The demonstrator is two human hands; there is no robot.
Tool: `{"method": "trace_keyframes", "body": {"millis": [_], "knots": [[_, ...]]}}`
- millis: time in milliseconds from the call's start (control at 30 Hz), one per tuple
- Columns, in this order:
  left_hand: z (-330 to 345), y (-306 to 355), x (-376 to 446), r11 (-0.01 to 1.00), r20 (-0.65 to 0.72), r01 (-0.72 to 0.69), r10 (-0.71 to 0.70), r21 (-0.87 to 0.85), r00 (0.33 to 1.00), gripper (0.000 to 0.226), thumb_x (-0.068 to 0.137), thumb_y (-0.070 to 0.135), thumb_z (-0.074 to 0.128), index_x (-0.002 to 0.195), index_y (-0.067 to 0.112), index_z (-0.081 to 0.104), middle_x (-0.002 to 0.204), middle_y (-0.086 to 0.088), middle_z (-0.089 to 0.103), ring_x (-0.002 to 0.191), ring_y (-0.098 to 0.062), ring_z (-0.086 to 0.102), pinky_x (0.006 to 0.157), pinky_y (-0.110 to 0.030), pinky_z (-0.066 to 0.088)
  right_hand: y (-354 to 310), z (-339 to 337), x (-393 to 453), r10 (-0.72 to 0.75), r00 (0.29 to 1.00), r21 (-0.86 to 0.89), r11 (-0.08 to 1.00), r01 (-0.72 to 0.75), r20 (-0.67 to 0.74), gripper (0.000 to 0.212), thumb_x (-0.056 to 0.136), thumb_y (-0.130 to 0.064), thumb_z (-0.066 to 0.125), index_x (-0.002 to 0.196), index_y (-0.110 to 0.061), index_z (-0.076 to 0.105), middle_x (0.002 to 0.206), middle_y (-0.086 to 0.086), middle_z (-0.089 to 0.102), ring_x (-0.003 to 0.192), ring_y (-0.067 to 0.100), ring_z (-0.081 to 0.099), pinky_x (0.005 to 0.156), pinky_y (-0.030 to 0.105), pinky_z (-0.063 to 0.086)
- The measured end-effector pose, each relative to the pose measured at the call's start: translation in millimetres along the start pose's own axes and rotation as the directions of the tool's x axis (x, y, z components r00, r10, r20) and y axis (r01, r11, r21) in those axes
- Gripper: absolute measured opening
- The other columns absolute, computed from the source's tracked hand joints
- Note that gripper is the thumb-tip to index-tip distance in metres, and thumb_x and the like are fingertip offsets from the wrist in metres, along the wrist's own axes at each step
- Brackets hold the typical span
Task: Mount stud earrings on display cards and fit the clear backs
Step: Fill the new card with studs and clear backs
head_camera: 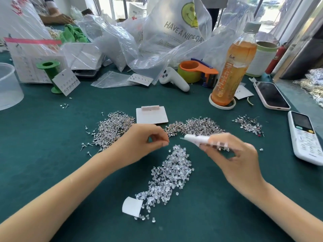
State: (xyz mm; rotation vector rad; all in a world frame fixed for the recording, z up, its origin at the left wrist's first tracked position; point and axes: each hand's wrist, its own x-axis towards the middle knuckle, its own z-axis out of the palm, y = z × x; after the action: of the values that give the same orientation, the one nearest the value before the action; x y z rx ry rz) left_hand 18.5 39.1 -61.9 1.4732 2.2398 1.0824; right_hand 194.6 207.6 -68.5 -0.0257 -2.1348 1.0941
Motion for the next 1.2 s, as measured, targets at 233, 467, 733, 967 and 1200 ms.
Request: {"method": "trace_keyframes", "body": {"millis": [233, 467, 733, 967, 1200], "knots": [[9, 2, 4, 0.999, 0.066, 0.011, -0.015, 0.051, 0.998, 0.003, 0.081, 0.025, 0.074, 0.081, 0.023, 0.071, 0.069, 0.013, 0.059, 0.064, 0.0, 0.053, 0.06, -0.009, 0.038, 15, -3, -6, -0.439, 0.848, -0.268, 0.814, 0.516, 0.299, 0.041, 0.068, 0.015, 0.072, 0.097, -0.011, 0.057, 0.084, 0.009, 0.068, 0.079, 0.024, 0.064, 0.069, 0.03, 0.053], [9, 0, 3, 0.997, 0.138, -0.032, 0.022, 0.07, 0.99, 0.003, 0.081, 0.02, 0.073, 0.084, 0.022, 0.072, 0.08, 0.013, 0.062, 0.071, -0.004, 0.056, 0.066, -0.011, 0.043, 13, -5, -6, -0.477, 0.827, -0.336, 0.759, 0.558, 0.297, 0.033, 0.07, 0.013, 0.074, 0.091, -0.008, 0.06, 0.081, 0.009, 0.068, 0.078, 0.025, 0.065, 0.065, 0.033, 0.054], [11, 11, 4, 0.948, 0.048, 0.102, -0.092, -0.301, 0.995, 0.009, 0.081, 0.016, 0.072, 0.083, 0.025, 0.072, 0.084, 0.005, 0.073, 0.077, -0.011, 0.068, 0.074, -0.02, 0.053, 12, -7, -4, -0.567, 0.75, -0.433, 0.614, 0.66, 0.34, 0.032, 0.076, 0.007, 0.071, 0.093, -0.014, 0.054, 0.079, 0.007, 0.068, 0.079, 0.022, 0.067, 0.062, 0.03, 0.055], [15, 34, -1, 0.887, 0.111, 0.087, -0.04, -0.454, 0.993, 0.016, 0.079, 0.005, 0.073, 0.093, 0.011, 0.068, 0.085, -0.006, 0.071, 0.077, -0.022, 0.068, 0.076, -0.029, 0.057, 6, -3, -4, -0.588, 0.698, -0.432, 0.549, 0.716, 0.408, 0.019, 0.076, 0.006, 0.07, 0.084, -0.011, 0.069, 0.078, 0.007, 0.069, 0.077, 0.021, 0.068, 0.054, 0.03, 0.054], [13, 36, -2, 0.904, 0.234, 0.134, -0.038, -0.406, 0.971, 0.016, 0.081, 0.005, 0.072, 0.096, 0.007, 0.066, 0.086, -0.004, 0.073, 0.081, -0.016, 0.07, 0.077, -0.029, 0.057, 4, 1, -6, -0.56, 0.696, -0.426, 0.551, 0.718, 0.449, 0.017, 0.071, 0.005, 0.075, 0.074, -0.011, 0.072, 0.074, 0.007, 0.068, 0.072, 0.023, 0.066, 0.052, 0.03, 0.053]]}}
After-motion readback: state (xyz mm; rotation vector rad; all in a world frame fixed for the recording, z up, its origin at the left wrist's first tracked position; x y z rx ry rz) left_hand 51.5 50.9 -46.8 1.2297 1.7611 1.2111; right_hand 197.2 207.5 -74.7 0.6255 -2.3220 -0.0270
